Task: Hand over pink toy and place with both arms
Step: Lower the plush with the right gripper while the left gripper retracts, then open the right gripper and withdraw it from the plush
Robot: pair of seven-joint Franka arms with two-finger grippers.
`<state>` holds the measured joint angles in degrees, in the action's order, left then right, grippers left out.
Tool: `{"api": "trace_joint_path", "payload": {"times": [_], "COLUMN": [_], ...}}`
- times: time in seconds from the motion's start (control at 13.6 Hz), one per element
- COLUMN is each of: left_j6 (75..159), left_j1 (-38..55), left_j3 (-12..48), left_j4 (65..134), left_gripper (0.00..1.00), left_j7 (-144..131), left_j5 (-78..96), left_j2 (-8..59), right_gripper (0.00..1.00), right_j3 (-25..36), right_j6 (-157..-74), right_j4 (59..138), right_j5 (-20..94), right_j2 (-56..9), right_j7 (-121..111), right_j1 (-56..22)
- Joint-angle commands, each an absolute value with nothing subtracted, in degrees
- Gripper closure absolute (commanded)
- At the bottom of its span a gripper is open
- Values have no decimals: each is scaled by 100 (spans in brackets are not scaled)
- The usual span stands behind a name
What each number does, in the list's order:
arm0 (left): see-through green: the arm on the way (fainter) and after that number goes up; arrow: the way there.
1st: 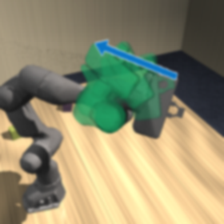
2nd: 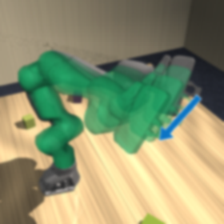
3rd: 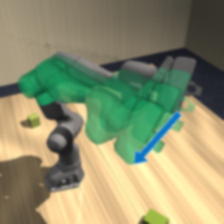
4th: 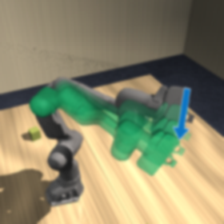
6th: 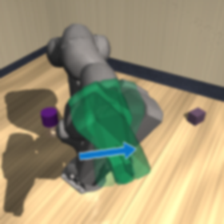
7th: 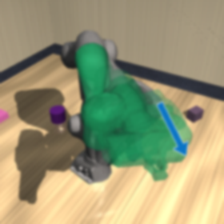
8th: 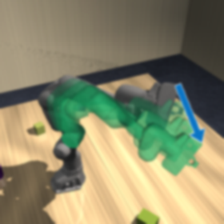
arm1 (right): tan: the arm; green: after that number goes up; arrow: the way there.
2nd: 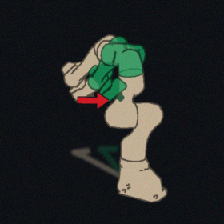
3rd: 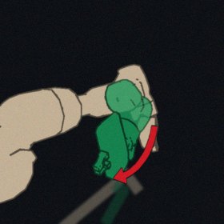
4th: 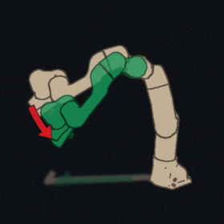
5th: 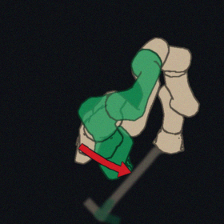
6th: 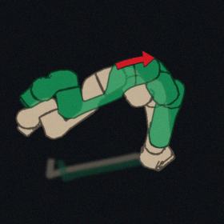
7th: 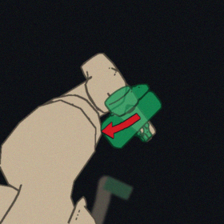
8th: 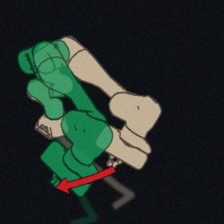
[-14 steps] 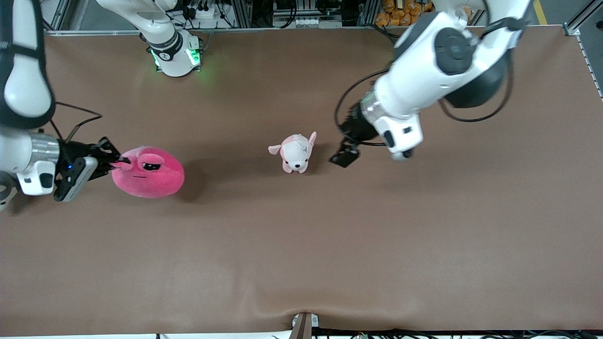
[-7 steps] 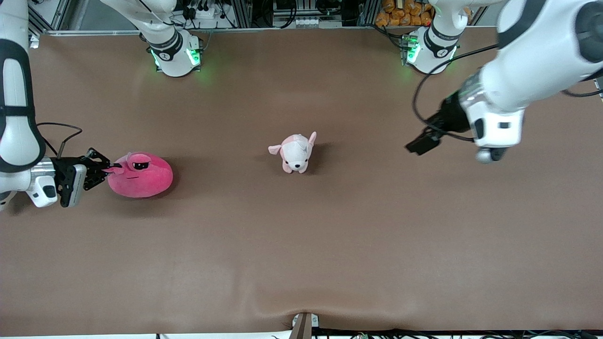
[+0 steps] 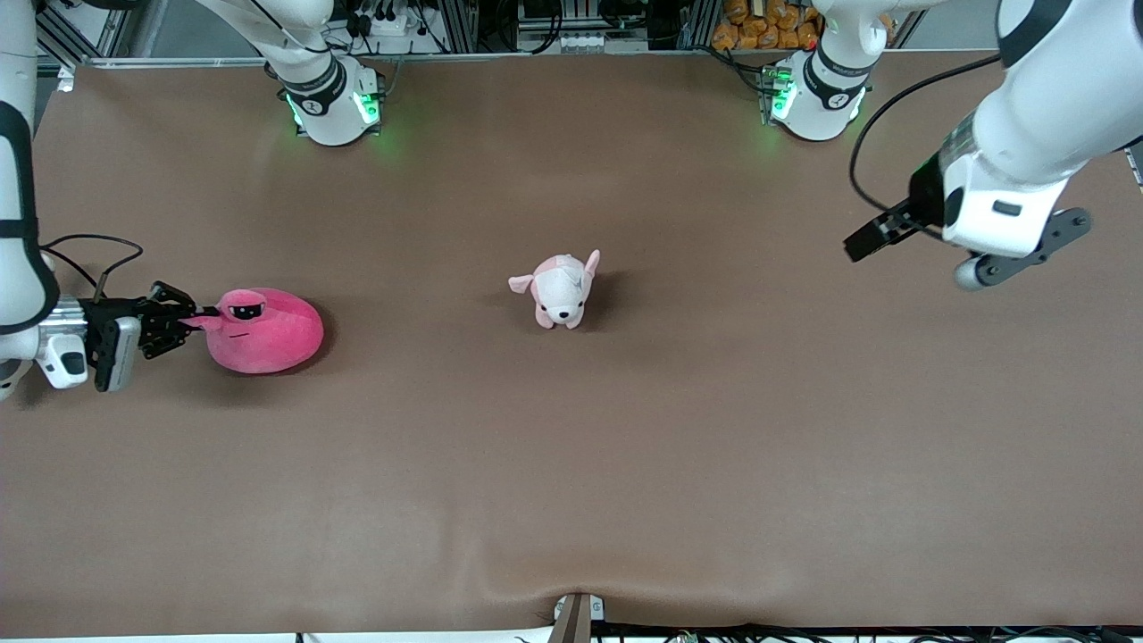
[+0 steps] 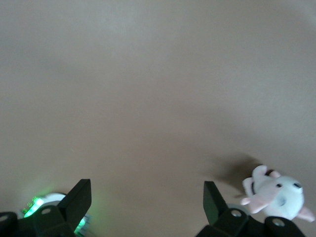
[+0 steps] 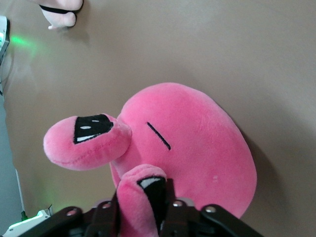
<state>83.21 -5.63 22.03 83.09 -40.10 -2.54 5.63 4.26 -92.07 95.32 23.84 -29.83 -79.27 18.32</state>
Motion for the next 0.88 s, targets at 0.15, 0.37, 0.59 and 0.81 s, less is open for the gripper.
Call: {"api": "trace_joint_path", "payload": {"times": [0.15, 0.37, 0.59, 0.81], "left_j6": [8007, 7980, 8094, 8305], "left_j1": [-117, 447, 352, 45], "left_j3": [1094, 256, 299, 544], "left_j4": [8472, 8700, 8815, 8824], "left_gripper": [0, 0, 0, 0], "left_j7": [-1973, -1494, -1477, -1477], "left_j5": [-334, -325, -343, -343], "left_j2": [124, -96, -176, -193], "right_gripper": [0, 0, 0, 0], "right_j3": [308, 308, 308, 299], "right_j6": [-9053, -9044, -9044, -9053], "right_j4": [8589, 8157, 8121, 8121], "right_j5": [2408, 2364, 2338, 2049], "right_j2": [-3068, -3023, -2787, -2392], "right_j7": [-7734, -7508, -6822, -5980], "right_j1": [2004, 1916, 1776, 1434]}}
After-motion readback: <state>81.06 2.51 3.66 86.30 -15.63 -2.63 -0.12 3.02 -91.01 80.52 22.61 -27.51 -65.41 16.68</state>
